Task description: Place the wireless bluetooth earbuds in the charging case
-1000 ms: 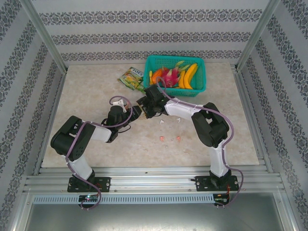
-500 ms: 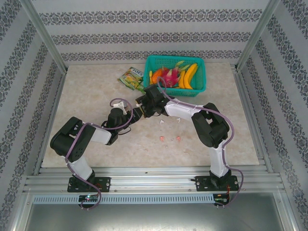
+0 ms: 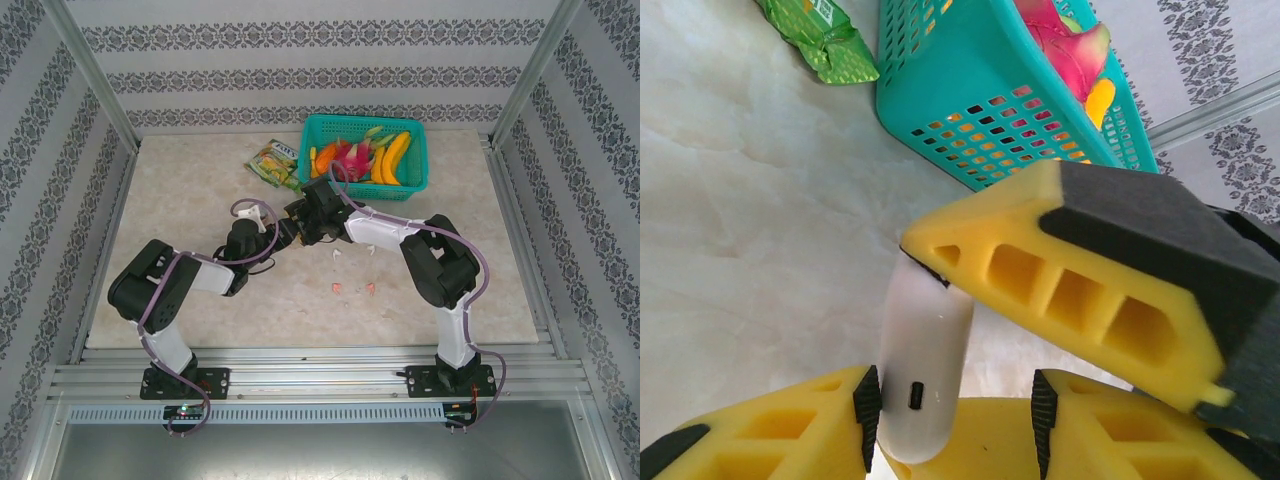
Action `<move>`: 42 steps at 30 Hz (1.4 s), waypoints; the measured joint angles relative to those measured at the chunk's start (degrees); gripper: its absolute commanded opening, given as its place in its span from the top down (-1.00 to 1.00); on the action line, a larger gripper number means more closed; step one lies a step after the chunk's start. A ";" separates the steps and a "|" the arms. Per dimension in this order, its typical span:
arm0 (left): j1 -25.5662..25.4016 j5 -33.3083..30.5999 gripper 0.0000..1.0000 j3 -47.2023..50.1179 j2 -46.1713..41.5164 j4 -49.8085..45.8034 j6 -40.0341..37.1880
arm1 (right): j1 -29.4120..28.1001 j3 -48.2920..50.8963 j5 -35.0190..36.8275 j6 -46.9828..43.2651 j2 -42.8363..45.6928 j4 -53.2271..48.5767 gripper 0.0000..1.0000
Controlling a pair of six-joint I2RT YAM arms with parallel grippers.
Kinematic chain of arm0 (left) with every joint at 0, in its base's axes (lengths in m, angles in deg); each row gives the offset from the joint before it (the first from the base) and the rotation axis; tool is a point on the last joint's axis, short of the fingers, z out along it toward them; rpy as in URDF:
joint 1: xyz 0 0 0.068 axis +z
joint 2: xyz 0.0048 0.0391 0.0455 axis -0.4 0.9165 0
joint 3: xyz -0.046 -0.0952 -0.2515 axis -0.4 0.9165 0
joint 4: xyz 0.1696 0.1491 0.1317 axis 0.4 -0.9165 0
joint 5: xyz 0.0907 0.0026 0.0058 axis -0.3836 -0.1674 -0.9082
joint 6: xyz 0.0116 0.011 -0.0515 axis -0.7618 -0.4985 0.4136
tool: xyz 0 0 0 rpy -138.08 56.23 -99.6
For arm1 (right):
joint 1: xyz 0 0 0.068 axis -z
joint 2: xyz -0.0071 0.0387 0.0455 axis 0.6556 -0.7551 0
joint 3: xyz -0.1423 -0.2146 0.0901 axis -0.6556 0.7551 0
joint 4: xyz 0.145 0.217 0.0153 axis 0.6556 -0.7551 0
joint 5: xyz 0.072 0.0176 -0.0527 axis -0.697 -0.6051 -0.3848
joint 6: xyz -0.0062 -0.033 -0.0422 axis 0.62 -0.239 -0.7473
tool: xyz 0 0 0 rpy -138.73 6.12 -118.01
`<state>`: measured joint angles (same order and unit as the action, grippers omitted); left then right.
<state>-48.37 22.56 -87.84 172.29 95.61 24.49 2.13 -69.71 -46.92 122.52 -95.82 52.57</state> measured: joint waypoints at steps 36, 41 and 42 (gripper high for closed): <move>0.00 0.96 0.82 -1.90 2.34 -0.87 -1.77 | 0.11 1.20 -0.02 0.83 0.98 1.36 -0.27; -0.02 1.60 0.94 -1.92 2.32 -0.96 -1.75 | 0.48 1.57 -0.55 0.76 1.09 1.75 -0.57; -0.02 1.68 0.95 -1.95 2.29 -1.18 -1.75 | 0.63 1.70 -0.68 0.72 1.31 1.79 -0.62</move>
<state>-48.39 24.24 -89.78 174.58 94.43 22.74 2.77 -68.01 -47.60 123.25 -94.51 54.36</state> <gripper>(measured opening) 0.217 0.770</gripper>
